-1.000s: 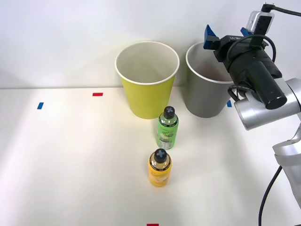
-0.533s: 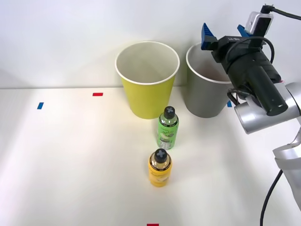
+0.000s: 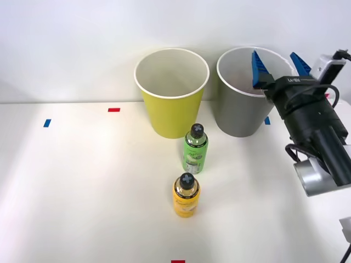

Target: Put cans in the gray bin, plastic bottles in the light green bin

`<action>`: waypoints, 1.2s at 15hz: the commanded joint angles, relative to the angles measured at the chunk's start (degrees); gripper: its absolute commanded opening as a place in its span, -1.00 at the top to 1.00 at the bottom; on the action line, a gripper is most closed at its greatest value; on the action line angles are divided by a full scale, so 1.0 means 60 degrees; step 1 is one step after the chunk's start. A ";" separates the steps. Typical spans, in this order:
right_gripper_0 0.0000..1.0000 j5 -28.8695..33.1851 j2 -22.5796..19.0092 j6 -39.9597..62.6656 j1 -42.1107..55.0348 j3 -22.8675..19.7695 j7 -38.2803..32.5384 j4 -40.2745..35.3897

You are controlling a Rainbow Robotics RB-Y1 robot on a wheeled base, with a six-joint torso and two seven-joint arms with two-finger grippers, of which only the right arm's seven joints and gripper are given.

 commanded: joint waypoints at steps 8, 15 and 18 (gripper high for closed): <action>-1.00 0.0119 0.0323 -0.0199 0.4245 -0.0462 0.0022 -0.1766; -1.00 0.0383 0.0953 -0.1093 0.6662 -0.0491 0.0037 -0.1751; -1.00 0.0471 0.1070 -0.1796 0.7687 -0.0491 0.0066 -0.1751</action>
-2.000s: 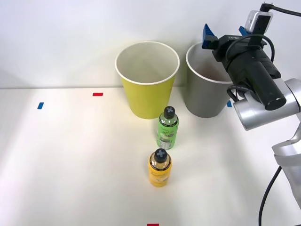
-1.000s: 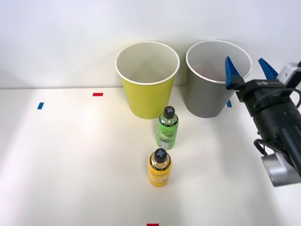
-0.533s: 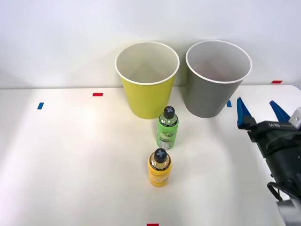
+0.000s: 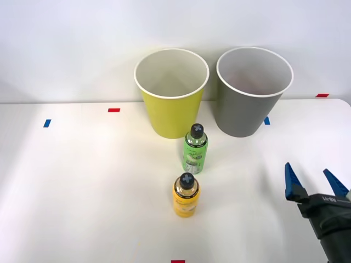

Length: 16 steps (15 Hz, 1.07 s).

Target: Put cans in the gray bin, plastic bottles in the light green bin

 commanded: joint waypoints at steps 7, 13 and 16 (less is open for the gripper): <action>-1.00 0.0370 0.0536 -0.1638 0.1979 0.0094 -0.0003 0.0004; -1.00 0.0985 0.0843 -0.2473 0.2521 0.0270 0.0026 0.0004; -1.00 0.1541 0.1151 -0.3103 0.2931 0.0299 -0.0091 0.0004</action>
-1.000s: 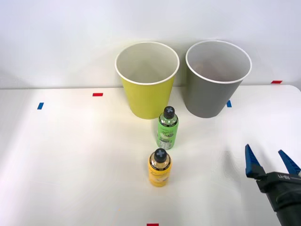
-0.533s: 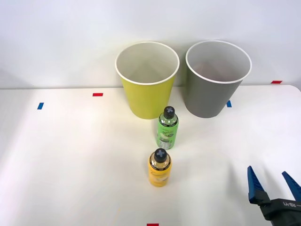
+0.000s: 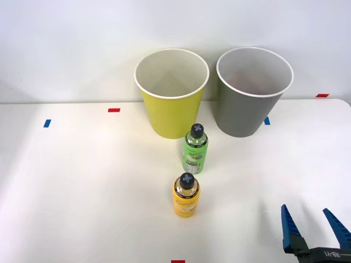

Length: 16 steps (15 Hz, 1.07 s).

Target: Put cans in the gray bin, plastic bottles in the light green bin

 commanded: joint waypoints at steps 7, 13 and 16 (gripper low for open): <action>-1.00 0.1125 0.1038 -0.2170 0.1054 -0.0101 -0.0048 0.0355; -1.00 0.1008 0.1229 -0.3284 0.1054 -0.0233 0.1065 0.1248; -1.00 0.0041 0.1229 -0.3284 0.1010 -0.0086 0.2325 0.1732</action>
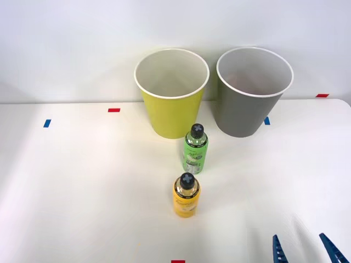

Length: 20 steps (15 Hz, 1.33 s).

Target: Put cans in the gray bin, plastic bottles in the light green bin

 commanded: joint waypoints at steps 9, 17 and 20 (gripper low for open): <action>-1.00 -0.3054 -0.0179 -0.0004 -0.0106 0.0964 0.3436 0.0865; -1.00 -0.3054 -0.0486 -0.0004 -0.0003 0.0950 0.3436 0.0865; -1.00 -0.3054 -0.0486 -0.0004 -0.0003 0.0950 0.3436 0.0865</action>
